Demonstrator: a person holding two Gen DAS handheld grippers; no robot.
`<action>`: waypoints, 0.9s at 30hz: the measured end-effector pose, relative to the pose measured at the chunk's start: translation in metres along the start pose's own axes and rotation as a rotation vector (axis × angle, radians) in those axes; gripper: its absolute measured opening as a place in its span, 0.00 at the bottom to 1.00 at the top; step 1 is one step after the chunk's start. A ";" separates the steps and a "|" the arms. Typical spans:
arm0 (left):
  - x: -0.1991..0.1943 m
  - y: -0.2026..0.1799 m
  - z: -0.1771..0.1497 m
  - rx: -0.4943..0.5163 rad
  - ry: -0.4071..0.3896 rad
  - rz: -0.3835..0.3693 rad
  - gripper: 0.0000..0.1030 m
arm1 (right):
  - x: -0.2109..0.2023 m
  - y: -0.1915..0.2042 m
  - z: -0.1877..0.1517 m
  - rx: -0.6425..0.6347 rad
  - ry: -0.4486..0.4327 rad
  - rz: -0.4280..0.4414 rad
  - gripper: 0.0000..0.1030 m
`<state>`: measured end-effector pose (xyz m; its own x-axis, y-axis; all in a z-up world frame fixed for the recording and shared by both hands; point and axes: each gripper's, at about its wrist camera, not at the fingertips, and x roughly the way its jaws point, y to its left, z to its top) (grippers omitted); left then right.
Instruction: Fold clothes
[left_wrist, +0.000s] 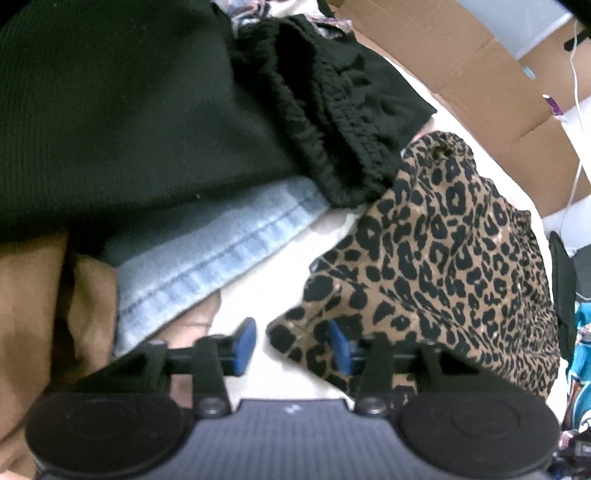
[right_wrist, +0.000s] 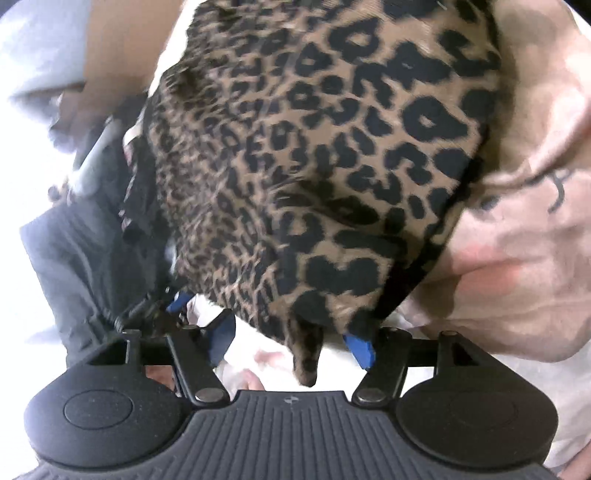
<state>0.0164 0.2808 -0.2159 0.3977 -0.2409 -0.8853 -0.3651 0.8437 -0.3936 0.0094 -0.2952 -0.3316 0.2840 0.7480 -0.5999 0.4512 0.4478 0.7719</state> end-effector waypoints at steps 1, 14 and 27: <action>0.000 0.003 0.001 -0.029 0.019 -0.019 0.11 | 0.003 -0.002 0.001 0.020 0.012 0.002 0.39; -0.027 0.006 0.009 -0.062 0.012 0.047 0.05 | 0.011 0.010 -0.008 -0.119 0.098 -0.078 0.04; -0.057 -0.033 0.024 0.033 -0.111 0.184 0.31 | -0.055 0.003 0.004 -0.162 0.048 -0.011 0.49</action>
<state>0.0260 0.2786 -0.1470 0.4181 -0.0290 -0.9079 -0.4126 0.8844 -0.2182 -0.0016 -0.3369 -0.2967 0.2371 0.7634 -0.6009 0.3104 0.5265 0.7915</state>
